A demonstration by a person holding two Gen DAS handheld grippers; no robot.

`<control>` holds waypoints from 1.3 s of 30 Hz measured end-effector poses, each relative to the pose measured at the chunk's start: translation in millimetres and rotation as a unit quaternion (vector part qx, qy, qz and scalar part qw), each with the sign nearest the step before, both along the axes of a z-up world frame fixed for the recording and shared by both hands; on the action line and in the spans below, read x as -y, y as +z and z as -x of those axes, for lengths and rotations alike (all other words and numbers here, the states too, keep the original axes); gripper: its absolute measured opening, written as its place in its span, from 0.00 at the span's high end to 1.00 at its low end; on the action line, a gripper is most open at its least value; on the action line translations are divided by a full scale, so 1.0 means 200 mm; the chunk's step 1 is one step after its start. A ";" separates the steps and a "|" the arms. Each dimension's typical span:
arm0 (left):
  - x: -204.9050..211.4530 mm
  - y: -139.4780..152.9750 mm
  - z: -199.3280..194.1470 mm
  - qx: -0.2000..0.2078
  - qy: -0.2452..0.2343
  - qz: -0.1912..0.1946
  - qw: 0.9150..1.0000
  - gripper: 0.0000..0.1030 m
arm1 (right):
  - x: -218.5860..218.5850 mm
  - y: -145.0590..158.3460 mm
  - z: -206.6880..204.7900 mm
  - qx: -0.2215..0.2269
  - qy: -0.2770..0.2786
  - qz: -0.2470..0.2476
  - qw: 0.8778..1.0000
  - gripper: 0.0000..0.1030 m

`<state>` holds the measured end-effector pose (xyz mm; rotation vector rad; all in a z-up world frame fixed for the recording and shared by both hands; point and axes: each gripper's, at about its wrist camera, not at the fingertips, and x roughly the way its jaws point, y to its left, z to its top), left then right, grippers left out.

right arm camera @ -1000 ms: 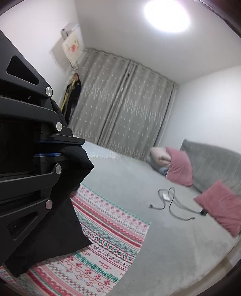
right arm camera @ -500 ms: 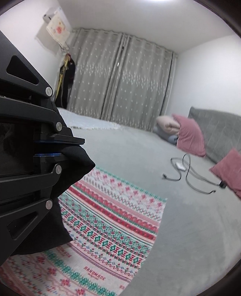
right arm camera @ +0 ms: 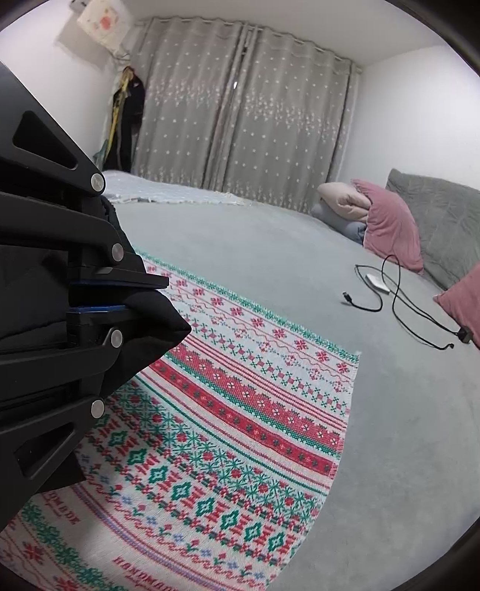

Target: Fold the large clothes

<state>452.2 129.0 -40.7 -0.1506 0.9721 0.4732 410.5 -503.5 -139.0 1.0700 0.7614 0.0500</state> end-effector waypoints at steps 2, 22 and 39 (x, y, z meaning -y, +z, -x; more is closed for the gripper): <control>-0.01 -0.03 0.01 -0.003 0.000 0.004 1.000 0.89 | -0.03 -0.03 -0.04 -0.022 0.008 0.029 0.999 0.93; -0.10 0.28 0.22 0.075 -0.025 0.069 0.994 0.35 | -0.12 -0.01 -0.07 -0.004 0.019 0.034 0.999 0.83; -0.24 0.08 0.82 -0.012 -0.054 0.000 0.998 0.34 | -0.43 0.17 0.12 -0.003 0.121 0.157 0.980 0.51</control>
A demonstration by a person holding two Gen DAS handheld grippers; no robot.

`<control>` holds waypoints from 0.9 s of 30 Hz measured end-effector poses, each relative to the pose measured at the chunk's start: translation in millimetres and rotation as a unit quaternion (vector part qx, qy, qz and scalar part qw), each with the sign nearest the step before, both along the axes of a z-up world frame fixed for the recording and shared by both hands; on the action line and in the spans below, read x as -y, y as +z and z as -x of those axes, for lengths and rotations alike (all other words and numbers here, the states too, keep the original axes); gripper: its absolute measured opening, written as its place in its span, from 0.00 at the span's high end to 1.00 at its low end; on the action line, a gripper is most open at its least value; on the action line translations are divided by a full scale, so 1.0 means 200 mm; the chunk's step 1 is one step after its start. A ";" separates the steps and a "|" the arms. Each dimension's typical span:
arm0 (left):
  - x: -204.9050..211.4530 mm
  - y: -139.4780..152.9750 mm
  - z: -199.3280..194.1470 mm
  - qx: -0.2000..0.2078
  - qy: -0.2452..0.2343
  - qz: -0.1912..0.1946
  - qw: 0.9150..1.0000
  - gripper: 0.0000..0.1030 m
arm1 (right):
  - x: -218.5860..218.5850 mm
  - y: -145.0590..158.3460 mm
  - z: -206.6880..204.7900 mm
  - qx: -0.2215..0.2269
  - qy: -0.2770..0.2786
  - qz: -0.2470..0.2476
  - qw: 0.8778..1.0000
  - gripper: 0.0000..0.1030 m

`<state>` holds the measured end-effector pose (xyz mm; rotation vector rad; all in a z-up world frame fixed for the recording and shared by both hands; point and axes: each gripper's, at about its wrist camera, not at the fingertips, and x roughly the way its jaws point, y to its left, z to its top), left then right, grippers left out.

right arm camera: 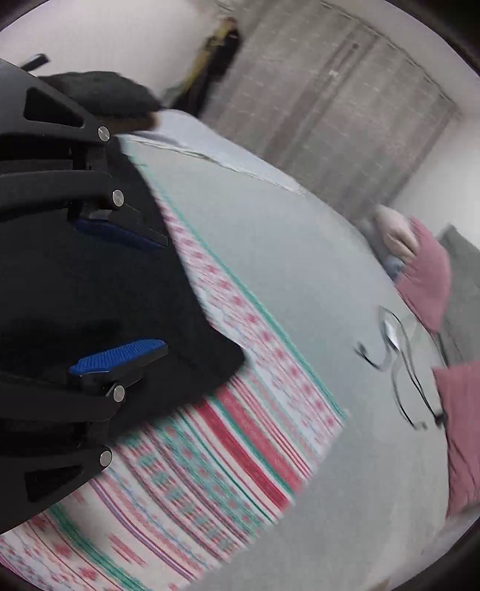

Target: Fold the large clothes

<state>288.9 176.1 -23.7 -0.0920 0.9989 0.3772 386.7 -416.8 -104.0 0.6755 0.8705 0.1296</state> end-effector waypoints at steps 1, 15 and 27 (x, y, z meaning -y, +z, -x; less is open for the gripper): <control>-0.01 -0.02 0.02 0.004 -0.004 0.007 1.000 0.34 | -0.05 -0.02 0.01 -0.008 0.013 0.003 1.000 0.51; -0.04 -0.14 0.09 -0.003 0.028 -0.037 0.999 1.00 | -0.53 -0.18 0.18 -0.029 0.074 0.210 0.975 0.56; -0.07 0.05 0.29 0.083 -0.052 0.101 0.990 0.42 | -0.82 -0.20 0.14 -0.013 0.115 0.229 0.966 0.60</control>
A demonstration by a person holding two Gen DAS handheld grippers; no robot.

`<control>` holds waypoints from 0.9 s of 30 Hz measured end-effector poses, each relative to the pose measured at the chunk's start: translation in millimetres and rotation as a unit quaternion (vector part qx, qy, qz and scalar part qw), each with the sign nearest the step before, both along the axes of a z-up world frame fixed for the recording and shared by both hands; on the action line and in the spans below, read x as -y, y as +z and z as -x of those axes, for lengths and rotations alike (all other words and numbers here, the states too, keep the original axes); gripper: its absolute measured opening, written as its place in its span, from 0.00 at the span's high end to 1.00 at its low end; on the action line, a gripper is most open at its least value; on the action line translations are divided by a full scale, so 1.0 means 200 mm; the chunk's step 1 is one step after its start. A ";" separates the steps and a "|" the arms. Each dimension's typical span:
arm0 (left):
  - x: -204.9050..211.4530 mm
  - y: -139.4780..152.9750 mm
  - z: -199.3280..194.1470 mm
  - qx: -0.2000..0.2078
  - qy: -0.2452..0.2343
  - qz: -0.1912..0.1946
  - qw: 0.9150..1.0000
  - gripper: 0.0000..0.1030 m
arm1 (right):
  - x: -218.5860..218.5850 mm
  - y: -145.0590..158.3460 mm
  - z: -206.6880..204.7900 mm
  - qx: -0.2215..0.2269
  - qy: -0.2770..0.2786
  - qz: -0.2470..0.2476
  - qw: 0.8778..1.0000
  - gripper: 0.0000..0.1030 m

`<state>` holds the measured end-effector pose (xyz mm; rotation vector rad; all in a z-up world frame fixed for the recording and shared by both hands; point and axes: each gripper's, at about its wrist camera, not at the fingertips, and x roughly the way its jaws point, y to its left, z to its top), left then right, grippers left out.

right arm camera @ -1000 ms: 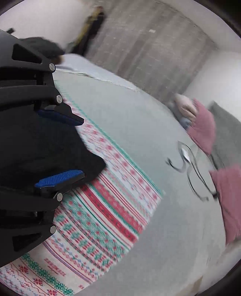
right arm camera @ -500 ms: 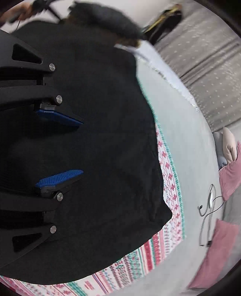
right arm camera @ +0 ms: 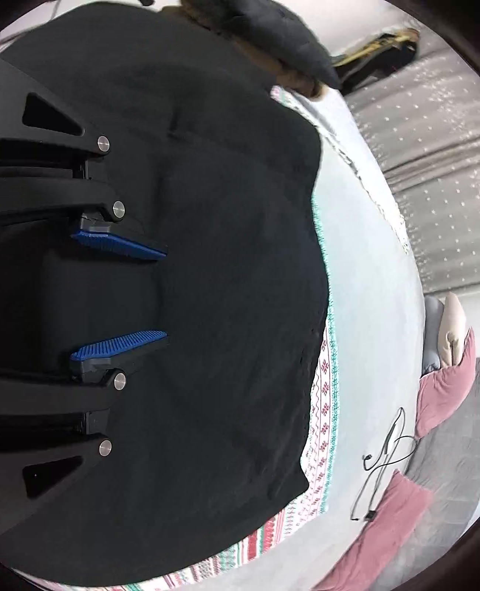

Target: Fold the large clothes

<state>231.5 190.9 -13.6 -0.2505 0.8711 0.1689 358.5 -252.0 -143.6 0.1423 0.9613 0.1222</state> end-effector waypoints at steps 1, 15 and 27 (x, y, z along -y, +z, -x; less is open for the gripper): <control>0.00 0.00 -0.01 0.004 -0.006 0.008 1.000 0.36 | 0.00 -0.01 0.00 0.000 -0.001 -0.005 1.000 0.59; 0.09 -0.19 -0.24 -0.069 0.010 0.002 0.998 0.91 | -0.17 0.00 0.04 0.008 0.060 0.032 0.998 0.58; 0.15 -0.28 -0.24 -0.084 0.030 -0.046 0.995 0.89 | -0.24 -0.07 -0.06 0.038 0.068 0.032 0.996 0.59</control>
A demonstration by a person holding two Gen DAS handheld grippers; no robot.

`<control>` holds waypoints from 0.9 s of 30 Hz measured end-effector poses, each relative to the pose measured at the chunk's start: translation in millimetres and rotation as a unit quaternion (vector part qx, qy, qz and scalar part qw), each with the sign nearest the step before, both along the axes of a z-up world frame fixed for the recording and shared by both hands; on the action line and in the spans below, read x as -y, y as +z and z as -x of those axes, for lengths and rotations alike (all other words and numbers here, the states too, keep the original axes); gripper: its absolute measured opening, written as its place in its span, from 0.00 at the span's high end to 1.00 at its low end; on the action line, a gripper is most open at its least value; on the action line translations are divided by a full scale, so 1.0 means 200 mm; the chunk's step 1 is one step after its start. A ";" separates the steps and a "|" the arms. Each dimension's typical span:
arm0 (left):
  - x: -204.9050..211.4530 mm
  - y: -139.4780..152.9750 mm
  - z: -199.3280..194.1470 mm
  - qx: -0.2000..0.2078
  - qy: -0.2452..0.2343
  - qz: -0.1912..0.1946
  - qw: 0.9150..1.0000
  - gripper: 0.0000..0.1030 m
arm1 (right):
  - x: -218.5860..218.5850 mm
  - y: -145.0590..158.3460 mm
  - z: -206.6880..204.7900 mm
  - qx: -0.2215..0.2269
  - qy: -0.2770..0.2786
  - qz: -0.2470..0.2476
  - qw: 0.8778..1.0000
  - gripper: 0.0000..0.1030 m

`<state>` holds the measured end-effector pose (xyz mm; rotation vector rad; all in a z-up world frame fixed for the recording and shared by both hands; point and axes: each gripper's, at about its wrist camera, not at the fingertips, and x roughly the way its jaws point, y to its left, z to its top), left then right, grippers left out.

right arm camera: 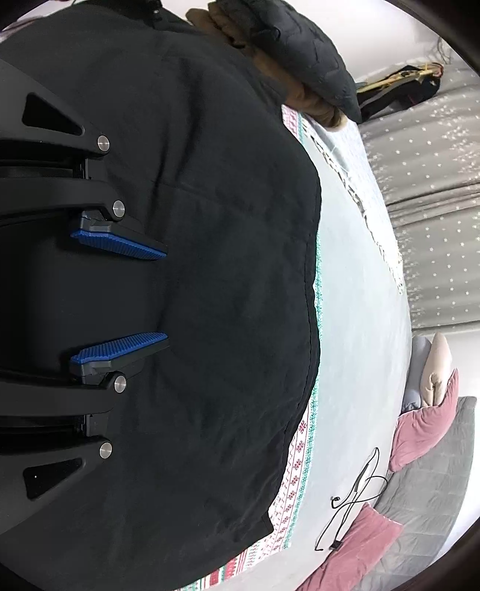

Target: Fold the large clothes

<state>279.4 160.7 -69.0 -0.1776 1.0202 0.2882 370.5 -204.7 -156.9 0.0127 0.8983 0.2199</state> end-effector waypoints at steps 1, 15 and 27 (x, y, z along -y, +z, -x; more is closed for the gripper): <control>0.03 0.01 -0.01 -0.001 -0.007 -0.020 1.000 0.87 | 0.01 0.00 0.00 -0.002 -0.001 -0.003 1.000 0.59; 0.48 0.25 0.28 0.081 -0.144 -0.070 0.984 0.42 | 0.52 0.21 0.47 -0.066 -0.047 -0.028 0.996 0.59; 0.62 -0.06 0.19 0.005 -0.135 -0.093 0.986 0.41 | 0.82 0.08 0.81 -0.070 -0.054 -0.018 0.996 0.63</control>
